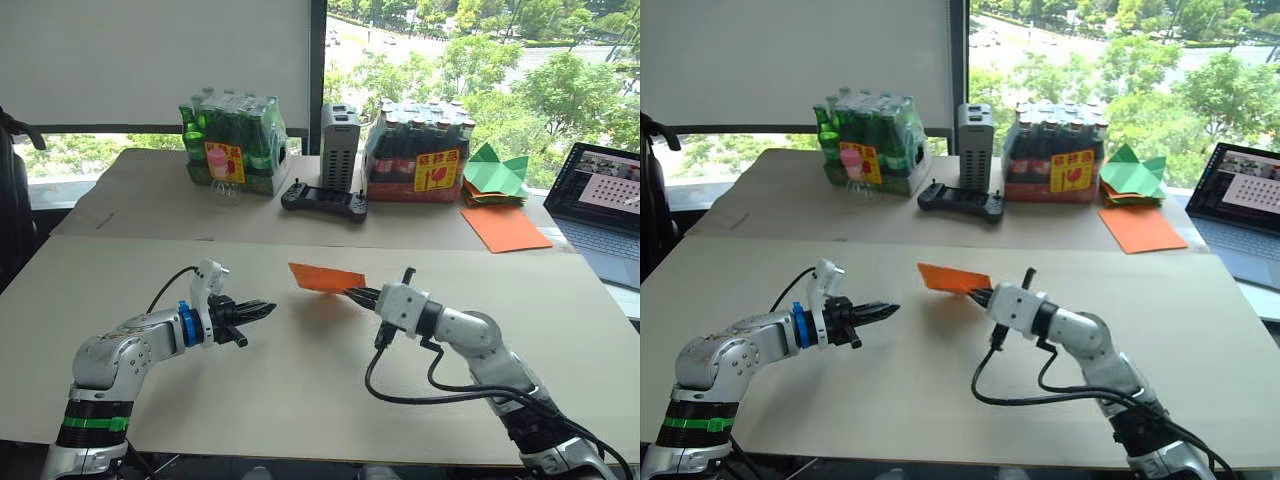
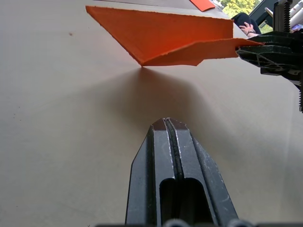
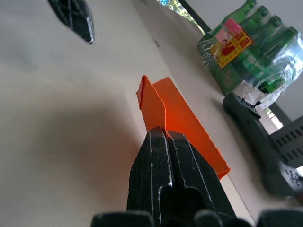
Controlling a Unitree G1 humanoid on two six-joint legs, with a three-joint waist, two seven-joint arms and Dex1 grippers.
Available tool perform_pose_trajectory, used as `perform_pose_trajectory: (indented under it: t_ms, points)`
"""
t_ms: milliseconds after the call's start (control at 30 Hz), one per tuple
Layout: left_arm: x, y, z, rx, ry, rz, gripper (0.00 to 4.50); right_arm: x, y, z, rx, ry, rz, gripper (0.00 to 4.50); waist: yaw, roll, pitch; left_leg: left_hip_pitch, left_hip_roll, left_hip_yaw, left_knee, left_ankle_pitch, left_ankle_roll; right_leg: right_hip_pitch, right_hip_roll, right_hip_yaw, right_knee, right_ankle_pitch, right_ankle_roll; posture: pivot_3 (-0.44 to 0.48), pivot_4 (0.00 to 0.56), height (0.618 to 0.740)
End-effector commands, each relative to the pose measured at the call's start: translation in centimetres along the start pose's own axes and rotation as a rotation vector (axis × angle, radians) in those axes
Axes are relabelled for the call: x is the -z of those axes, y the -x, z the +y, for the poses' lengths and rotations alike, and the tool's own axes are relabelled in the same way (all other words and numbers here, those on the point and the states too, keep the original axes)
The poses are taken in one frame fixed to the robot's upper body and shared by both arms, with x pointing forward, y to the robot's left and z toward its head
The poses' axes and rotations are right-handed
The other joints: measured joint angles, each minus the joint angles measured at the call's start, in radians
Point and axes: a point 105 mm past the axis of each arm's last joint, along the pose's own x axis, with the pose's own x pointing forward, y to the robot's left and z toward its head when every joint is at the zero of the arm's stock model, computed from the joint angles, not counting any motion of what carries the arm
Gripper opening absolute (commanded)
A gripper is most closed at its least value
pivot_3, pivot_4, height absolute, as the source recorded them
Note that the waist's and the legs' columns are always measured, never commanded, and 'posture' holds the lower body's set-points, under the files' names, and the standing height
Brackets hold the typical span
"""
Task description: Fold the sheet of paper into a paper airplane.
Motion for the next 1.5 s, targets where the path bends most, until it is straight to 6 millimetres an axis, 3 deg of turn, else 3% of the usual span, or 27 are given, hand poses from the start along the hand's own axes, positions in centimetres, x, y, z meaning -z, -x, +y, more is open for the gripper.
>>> perform_pose_trajectory:
  t_ms: [33,133,233,433,567,667,767,967,1100,1500]
  points:
    - [-1.0,0.0,-0.2,-0.001,-0.039,-0.026,0.00,-0.1,-0.1,1.3,-0.060,0.187,-0.032,0.03,0.000,0.000,0.000,0.000,0.000,0.000,0.000,0.000,0.000,0.000,0.000,0.000,0.000,0.000,0.000,0.000,0.150,0.740]
    - [-0.9,0.1,-0.1,-0.006,-0.039,-0.026,0.00,-0.3,0.0,2.1,-0.090,0.186,-0.060,0.03,-0.002,0.000,0.000,0.000,0.000,0.000,0.000,0.000,0.000,0.000,0.000,0.000,0.000,0.000,0.000,0.000,0.150,0.740]
    - [-0.9,0.2,0.0,-0.010,-0.039,-0.025,0.00,-0.5,0.2,2.4,-0.103,0.148,-0.088,0.79,-0.001,0.000,0.000,0.000,0.000,0.000,0.000,0.000,0.000,0.000,0.000,0.000,0.001,0.000,0.000,0.000,0.150,0.740]
    - [-0.8,-0.2,-0.4,0.005,-0.044,-0.023,0.00,-2.3,0.4,1.4,-0.044,0.032,-0.184,2.87,0.000,0.000,0.000,0.001,0.000,0.000,0.000,0.000,0.000,0.000,0.000,0.000,0.001,0.000,0.000,0.000,0.150,0.740]
    - [-0.3,-0.8,-1.2,0.046,-0.063,0.003,0.00,-4.0,0.7,0.1,0.016,-0.124,-0.250,2.87,0.001,0.000,0.000,0.001,0.000,0.000,0.000,0.000,0.000,0.000,0.000,0.000,0.002,0.000,0.000,0.000,0.150,0.740]
    - [-0.2,-1.1,-1.4,0.061,-0.079,0.013,0.00,-4.1,0.7,-1.0,0.071,-0.213,-0.239,2.87,0.001,0.000,0.000,0.001,0.000,0.000,0.000,0.000,0.000,0.000,0.000,0.000,0.002,0.000,0.000,0.000,0.150,0.740]
    - [-0.1,-1.8,-1.7,0.079,-0.096,0.023,0.00,-3.7,0.3,-2.1,0.145,-0.325,-0.215,2.05,0.002,0.000,0.000,0.001,0.000,0.000,0.000,0.000,0.000,0.000,0.000,0.000,0.003,0.000,0.000,0.000,0.150,0.740]
    - [0.3,-2.8,-2.4,0.124,-0.123,0.045,0.00,-2.2,-0.3,-2.1,0.193,-0.426,-0.113,0.02,0.003,0.000,0.000,0.001,0.000,0.000,0.000,0.000,0.000,0.000,0.000,0.000,0.002,0.000,0.000,0.000,0.150,0.740]
    - [0.7,-4.1,-2.8,0.149,-0.140,0.060,0.00,-0.1,-0.5,-2.7,0.273,-0.559,-0.015,0.02,0.004,0.000,0.000,0.001,0.000,0.000,0.001,0.000,0.000,0.000,0.000,0.000,0.003,0.000,0.000,0.000,0.150,0.740]
    - [2.5,-6.6,-2.0,0.127,-0.125,0.105,0.00,0.6,-0.4,-3.1,0.327,-0.601,0.036,0.02,0.001,0.000,0.000,0.001,0.000,0.000,0.001,0.000,0.000,0.000,0.000,0.000,0.003,0.000,0.000,0.000,0.150,0.740]
